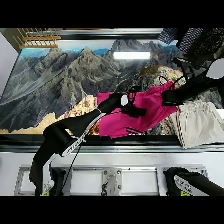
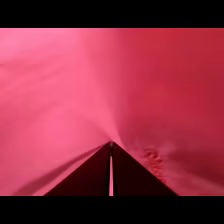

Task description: Fold the clothes and pants, and hang the long-sleeved shirts on hangers.

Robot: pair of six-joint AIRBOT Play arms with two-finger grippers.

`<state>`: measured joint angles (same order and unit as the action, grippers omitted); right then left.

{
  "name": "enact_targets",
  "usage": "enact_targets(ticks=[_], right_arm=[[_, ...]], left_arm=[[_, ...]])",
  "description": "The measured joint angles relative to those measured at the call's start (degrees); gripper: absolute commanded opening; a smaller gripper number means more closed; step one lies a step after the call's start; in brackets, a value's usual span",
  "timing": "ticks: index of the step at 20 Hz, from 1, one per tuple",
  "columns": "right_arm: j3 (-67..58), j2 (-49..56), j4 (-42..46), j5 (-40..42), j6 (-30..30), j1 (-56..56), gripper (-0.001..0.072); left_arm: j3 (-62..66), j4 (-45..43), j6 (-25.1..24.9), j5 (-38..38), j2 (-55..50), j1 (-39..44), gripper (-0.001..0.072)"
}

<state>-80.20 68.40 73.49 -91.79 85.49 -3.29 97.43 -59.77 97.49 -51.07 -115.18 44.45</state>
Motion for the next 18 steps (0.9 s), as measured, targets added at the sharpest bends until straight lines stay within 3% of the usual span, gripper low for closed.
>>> enact_targets(ticks=[10, 16, 17, 18], right_arm=[[-0.66, 3.45, -0.17, 4.42, -3.43, -7.17, 0.002], [-0.7, 9.22, -5.88, 15.82, -8.7, -18.36, 0.0023], [-0.7, 11.06, -7.67, 18.45, -10.19, -20.85, 0.004], [-0.7, 13.14, -9.64, 21.09, -12.04, -23.65, 0.0199]], left_arm=[[7.56, -6.23, -0.94, -10.45, 6.69, -13.31, 0.0005], [9.14, -9.44, -2.25, -15.54, 14.49, -24.26, 0.0005], [9.22, -9.55, -2.4, -16.09, 15.87, -26.05, 0.0006], [9.27, -9.81, -2.43, -16.52, 17.18, -27.78, 0.0005]])
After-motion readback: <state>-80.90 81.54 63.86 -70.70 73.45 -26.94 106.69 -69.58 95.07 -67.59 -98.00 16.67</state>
